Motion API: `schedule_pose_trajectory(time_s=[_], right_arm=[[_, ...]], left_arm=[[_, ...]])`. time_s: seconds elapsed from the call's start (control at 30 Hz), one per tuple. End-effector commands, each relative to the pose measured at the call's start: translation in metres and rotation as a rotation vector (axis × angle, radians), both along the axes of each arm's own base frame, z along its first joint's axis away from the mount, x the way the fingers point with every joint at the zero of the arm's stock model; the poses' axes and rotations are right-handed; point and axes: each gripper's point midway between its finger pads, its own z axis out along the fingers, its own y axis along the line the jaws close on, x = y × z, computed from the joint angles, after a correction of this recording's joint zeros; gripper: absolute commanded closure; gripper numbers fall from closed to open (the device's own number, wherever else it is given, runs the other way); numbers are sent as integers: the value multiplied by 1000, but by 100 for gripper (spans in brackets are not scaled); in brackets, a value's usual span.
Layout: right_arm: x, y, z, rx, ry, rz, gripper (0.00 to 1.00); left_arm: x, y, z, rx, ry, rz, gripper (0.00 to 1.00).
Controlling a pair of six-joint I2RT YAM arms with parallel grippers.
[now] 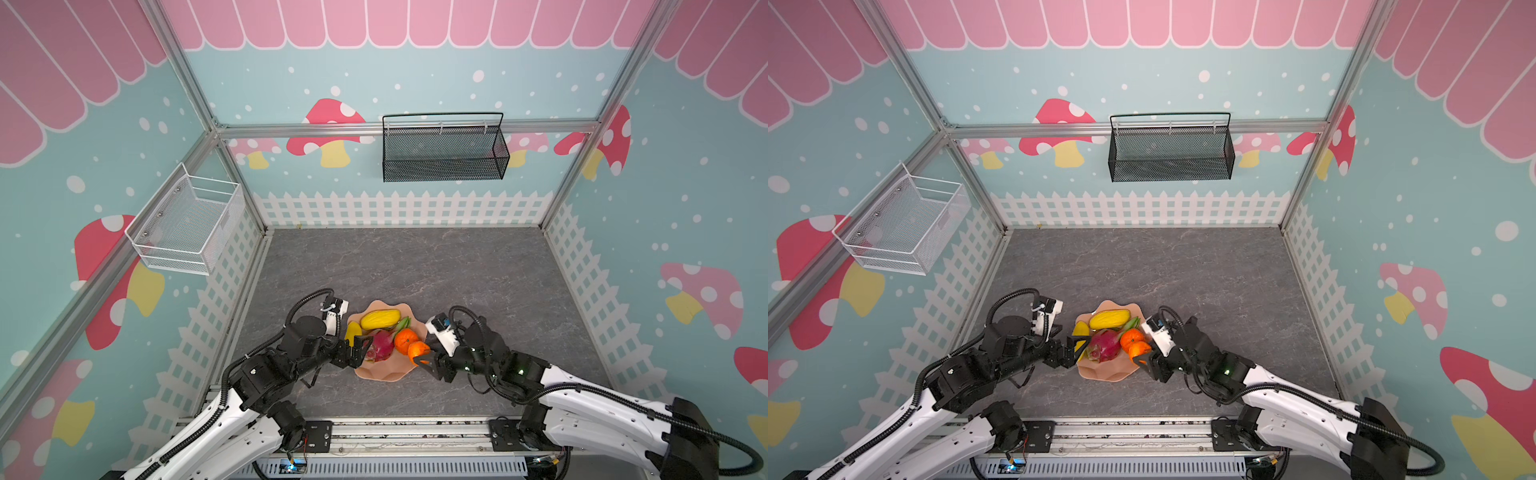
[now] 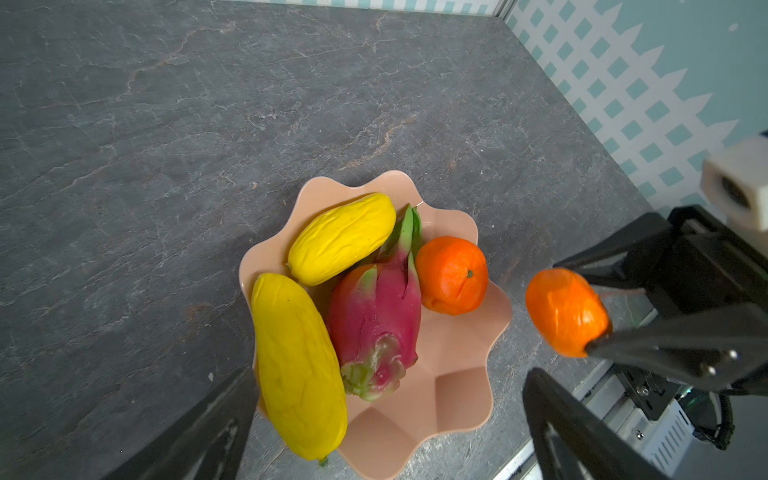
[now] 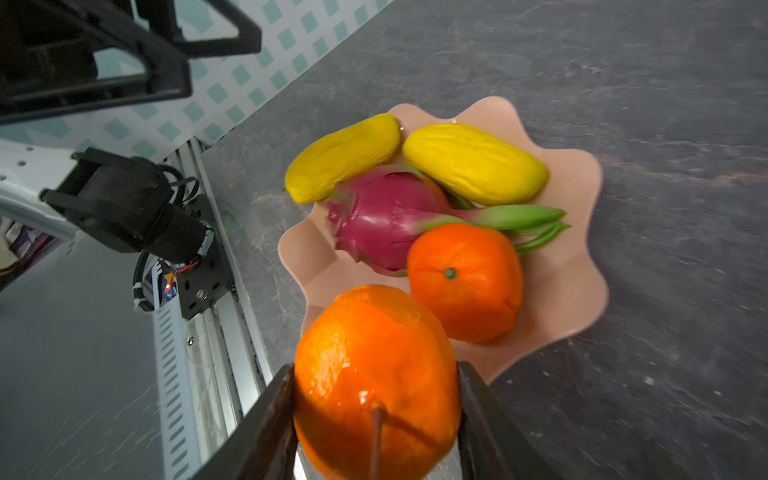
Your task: Place and organize the fake fruits in the fruit bowl
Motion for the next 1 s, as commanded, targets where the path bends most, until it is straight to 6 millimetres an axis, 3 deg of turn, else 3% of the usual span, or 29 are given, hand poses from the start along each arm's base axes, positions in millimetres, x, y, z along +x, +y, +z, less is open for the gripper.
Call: schedule_pose_trajectory(time_s=[0.0,0.37,0.73,0.97], right_arm=[[7,18,7,-19,-51,-16,50],[15,52,-26,-195,-69,-21,48],[15,56,-56,-317,-57,-2,46],[11,61,-62,-328,-51,25,41]], left_arm=[[1,5,-6,14,11,22,0],[0,6,-3,3,2,22,0],[2,10,-3,10,0,43,0],[2,10,-4,12,3,45,0]])
